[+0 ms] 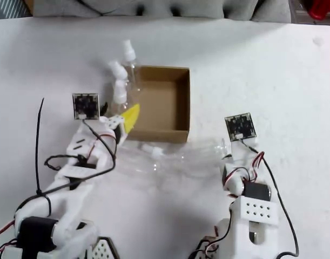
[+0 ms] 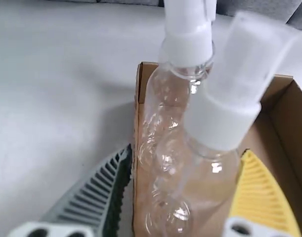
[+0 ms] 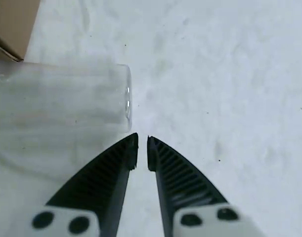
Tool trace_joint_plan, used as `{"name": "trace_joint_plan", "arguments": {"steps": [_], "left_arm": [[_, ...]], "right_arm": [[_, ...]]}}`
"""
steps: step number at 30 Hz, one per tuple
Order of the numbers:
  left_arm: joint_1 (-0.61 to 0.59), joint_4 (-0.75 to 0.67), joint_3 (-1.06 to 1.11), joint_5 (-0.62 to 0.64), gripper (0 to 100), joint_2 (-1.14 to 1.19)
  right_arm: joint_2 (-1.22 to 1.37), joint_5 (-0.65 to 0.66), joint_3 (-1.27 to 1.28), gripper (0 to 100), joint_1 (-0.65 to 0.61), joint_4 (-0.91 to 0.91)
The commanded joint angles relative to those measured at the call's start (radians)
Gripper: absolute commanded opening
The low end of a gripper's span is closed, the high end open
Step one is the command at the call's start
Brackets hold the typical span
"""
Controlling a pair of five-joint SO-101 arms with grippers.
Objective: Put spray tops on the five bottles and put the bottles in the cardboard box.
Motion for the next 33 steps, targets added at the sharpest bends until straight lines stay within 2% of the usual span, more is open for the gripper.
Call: {"name": "trace_joint_plan", "arguments": {"steps": [1,11,15,19,27,33], "left_arm": [[-0.012,-0.021,-0.011,-0.003,31,-0.015],[-0.012,-0.021,-0.011,-0.012,31,-0.018],[-0.010,0.011,0.023,-0.012,31,-0.110],[-0.004,0.181,0.052,-0.023,31,-0.286],[-0.012,0.621,0.061,-0.041,31,-0.616],[-0.012,0.675,0.193,-0.046,31,-0.840]], "right_arm": [[-0.012,0.012,-0.005,1.7,0.008,-0.008],[-0.013,0.012,-0.005,1.7,0.010,-0.010],[-0.010,0.012,-0.005,1.7,0.010,-0.012],[-0.010,0.012,-0.005,1.7,0.008,-0.012],[-0.007,0.012,-0.002,1.7,0.008,-0.010],[-0.016,0.012,0.009,1.7,0.007,-0.015]]}}
